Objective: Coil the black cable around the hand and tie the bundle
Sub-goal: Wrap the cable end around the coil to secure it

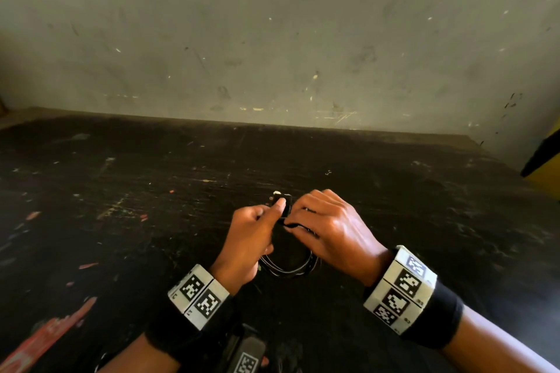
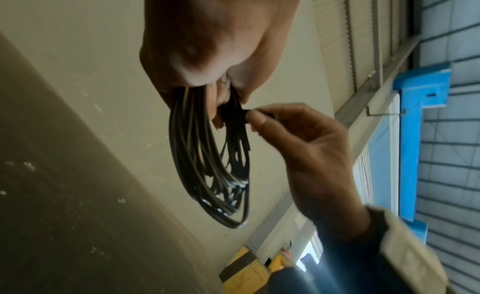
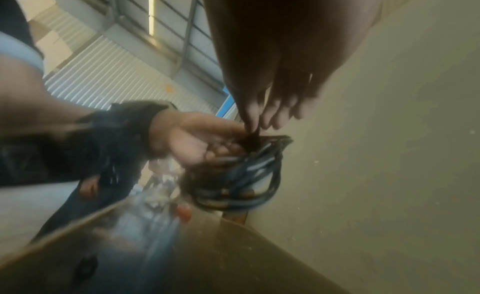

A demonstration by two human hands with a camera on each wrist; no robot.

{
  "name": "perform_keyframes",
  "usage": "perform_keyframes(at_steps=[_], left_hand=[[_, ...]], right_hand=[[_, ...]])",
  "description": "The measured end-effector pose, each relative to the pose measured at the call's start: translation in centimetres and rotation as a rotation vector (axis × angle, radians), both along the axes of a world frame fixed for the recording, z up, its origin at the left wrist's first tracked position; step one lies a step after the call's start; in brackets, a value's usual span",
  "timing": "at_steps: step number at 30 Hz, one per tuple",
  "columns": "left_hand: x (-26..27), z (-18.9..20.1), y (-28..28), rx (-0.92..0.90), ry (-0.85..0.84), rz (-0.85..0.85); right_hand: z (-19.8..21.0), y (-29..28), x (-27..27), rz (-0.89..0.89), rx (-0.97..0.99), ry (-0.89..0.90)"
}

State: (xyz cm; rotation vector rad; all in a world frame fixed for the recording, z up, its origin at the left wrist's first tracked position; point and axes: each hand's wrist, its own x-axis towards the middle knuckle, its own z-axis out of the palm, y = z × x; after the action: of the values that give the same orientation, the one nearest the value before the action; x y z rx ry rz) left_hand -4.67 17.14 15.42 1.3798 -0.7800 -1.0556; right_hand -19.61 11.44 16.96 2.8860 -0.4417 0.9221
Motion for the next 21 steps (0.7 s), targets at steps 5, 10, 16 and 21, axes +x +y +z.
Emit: perform_keyframes(at_steps=[5,10,16,21], left_hand=[[-0.5,-0.2,0.2,-0.066,-0.083,-0.074],[-0.6,0.0,0.5,-0.111,-0.114,-0.148],[-0.3,0.0,0.6,-0.151,-0.187,-0.186],[-0.1,-0.2,0.5,-0.155,-0.274,-0.160]], right_hand=[[0.9,-0.9,-0.1,0.019,0.364,-0.134],[1.8,-1.6,-0.3,0.012,0.637,-0.053],[2.0,-2.0,-0.2,0.068,0.879,-0.134],[1.6,-2.0,-0.2,0.082,1.022,-0.190]])
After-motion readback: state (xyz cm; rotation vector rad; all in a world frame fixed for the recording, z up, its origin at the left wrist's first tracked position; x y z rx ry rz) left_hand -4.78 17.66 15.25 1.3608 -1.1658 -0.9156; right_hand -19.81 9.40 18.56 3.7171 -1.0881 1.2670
